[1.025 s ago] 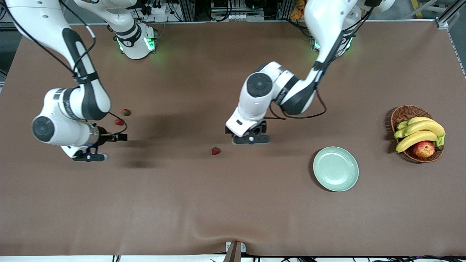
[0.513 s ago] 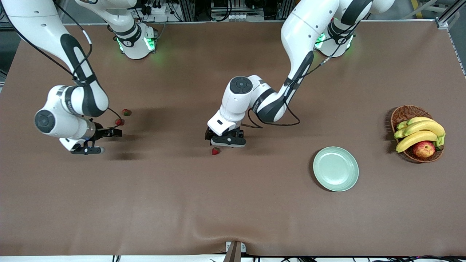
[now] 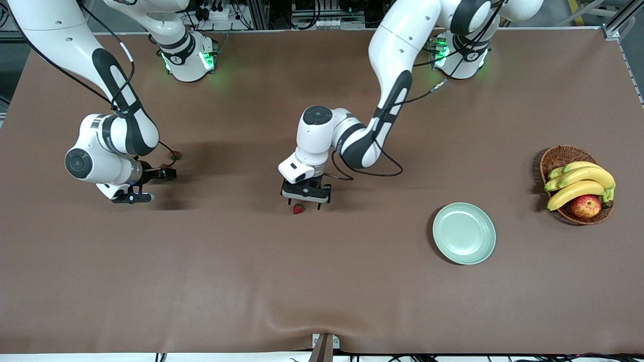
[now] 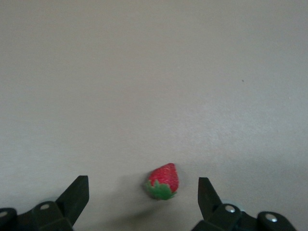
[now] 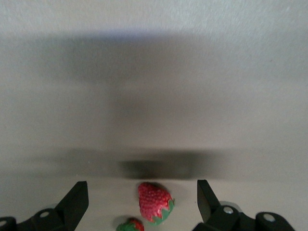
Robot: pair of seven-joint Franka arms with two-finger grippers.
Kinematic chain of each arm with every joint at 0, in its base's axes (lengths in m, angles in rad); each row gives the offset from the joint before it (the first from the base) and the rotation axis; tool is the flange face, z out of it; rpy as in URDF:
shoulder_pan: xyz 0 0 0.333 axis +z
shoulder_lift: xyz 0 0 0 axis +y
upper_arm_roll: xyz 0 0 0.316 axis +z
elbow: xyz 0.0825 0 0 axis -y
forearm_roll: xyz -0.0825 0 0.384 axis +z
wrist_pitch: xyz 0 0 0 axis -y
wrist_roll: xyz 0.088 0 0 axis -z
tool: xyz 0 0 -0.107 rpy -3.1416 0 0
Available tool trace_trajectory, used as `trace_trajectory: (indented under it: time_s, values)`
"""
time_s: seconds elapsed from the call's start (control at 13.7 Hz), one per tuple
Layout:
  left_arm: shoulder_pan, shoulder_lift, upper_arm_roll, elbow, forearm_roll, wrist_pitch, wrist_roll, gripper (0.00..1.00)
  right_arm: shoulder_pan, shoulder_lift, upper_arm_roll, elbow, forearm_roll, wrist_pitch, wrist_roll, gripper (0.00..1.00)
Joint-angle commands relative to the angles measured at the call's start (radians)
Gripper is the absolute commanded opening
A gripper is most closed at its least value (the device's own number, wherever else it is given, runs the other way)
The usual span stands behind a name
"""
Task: Collect all strawberries into plate
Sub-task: 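Grasp the mid-table strawberry with the left gripper while the right gripper grasps another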
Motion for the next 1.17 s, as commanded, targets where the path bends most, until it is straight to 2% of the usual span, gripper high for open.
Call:
trace_trajectory:
  time_s: [0.0,0.37,0.59,0.66,0.81,0.95,1.1]
  values:
    - [-0.011,0.057,0.036,0.053,0.032,0.051,-0.033,1.0,-0.025,-0.046,0.014,-0.042,-0.019,-0.029,-0.011,1.0]
    - [-0.046,0.123,0.085,0.102,0.032,0.12,-0.125,1.0,-0.037,-0.032,0.014,-0.042,-0.021,-0.015,-0.014,0.94]
    - [-0.062,0.132,0.099,0.102,0.032,0.14,-0.161,1.0,-0.042,-0.025,0.014,-0.039,-0.021,-0.006,-0.014,0.83]
    - [-0.063,0.132,0.098,0.102,0.032,0.14,-0.163,1.0,-0.042,-0.015,0.014,-0.039,-0.021,0.008,-0.014,0.82]
    - [-0.072,0.132,0.098,0.098,0.033,0.14,-0.163,0.94,-0.056,-0.008,0.014,-0.039,-0.021,0.016,-0.016,0.73]
    - [-0.075,0.129,0.098,0.092,0.033,0.14,-0.166,0.93,-0.057,0.003,0.014,-0.037,-0.024,0.035,-0.039,0.68]
    - [-0.075,0.129,0.098,0.09,0.035,0.14,-0.166,0.77,-0.071,0.015,0.014,-0.037,-0.024,0.051,-0.06,0.68]
